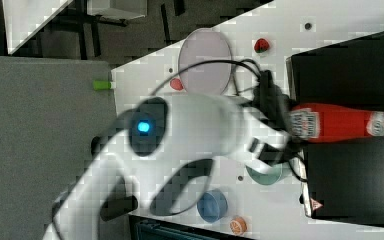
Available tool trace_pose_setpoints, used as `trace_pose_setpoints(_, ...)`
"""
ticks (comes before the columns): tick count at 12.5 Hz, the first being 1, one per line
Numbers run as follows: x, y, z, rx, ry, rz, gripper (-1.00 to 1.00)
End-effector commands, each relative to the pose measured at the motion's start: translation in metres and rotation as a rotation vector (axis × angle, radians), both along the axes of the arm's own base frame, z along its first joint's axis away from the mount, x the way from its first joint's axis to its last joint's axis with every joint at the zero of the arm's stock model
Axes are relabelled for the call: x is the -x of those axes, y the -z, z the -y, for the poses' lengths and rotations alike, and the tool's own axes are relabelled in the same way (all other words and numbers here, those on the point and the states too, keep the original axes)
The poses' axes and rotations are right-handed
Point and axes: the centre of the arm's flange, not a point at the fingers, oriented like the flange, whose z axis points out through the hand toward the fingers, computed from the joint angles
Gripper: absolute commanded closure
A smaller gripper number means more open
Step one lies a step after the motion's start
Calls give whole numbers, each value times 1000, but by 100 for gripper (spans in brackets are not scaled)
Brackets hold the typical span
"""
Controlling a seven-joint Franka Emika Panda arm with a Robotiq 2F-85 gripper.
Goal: Pick Ketchup from oven and place it on table.
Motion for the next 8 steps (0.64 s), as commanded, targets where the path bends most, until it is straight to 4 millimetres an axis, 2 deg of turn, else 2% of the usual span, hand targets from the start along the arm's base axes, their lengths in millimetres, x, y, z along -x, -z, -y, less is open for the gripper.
trace_pose_setpoints(1, -33, -105, -66, 8, -327, 130, -29)
trace_pose_setpoints(4, -55, -127, -140, -30, -619, 150, -29)
trace_pose_setpoints(6, -72, -126, -195, -55, -798, 145, -29)
trace_pose_setpoints(8, -83, -115, -246, -83, -902, 132, -29)
